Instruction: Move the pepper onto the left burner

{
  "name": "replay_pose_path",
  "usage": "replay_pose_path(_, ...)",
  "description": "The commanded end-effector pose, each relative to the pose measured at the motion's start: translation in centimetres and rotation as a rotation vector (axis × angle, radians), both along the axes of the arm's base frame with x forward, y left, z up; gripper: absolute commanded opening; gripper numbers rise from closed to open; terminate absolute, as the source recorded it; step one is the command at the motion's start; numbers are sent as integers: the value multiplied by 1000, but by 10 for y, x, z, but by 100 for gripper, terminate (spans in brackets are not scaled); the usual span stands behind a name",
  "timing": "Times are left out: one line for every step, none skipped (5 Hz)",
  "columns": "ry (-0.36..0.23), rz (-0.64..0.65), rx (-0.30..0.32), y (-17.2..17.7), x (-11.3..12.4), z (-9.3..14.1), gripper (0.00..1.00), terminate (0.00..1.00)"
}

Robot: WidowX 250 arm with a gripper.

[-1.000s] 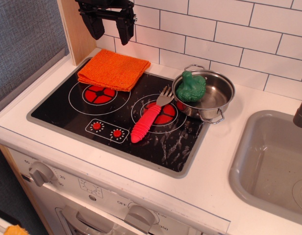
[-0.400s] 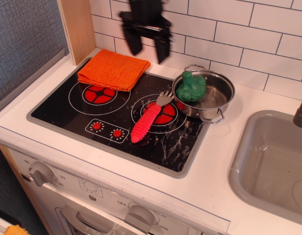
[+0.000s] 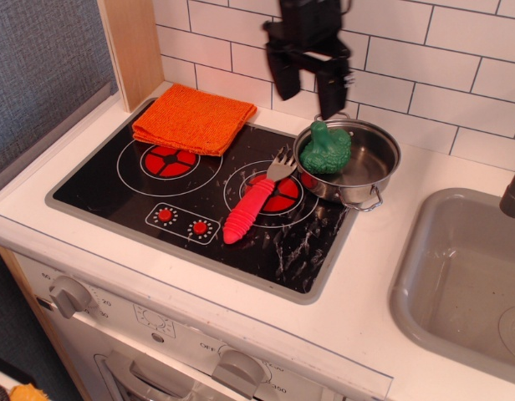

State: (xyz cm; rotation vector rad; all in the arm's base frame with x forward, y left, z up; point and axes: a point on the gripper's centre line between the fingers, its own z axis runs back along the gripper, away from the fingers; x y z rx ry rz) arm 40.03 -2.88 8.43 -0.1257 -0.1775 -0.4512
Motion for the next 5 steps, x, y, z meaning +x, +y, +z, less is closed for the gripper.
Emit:
replay_pose_path(-1, -43, 6, -17, -1, -5, 100, 0)
replay_pose_path(29, -68, 31, -24, -2, -18, 100, 0)
replay_pose_path(40, -73, 40, -23, -1, -25, 100, 0)
replay_pose_path(26, -71, 36, -23, 0, -20, 0, 0)
replay_pose_path(-12, -62, 21, -20, 2, -5, 0, 0)
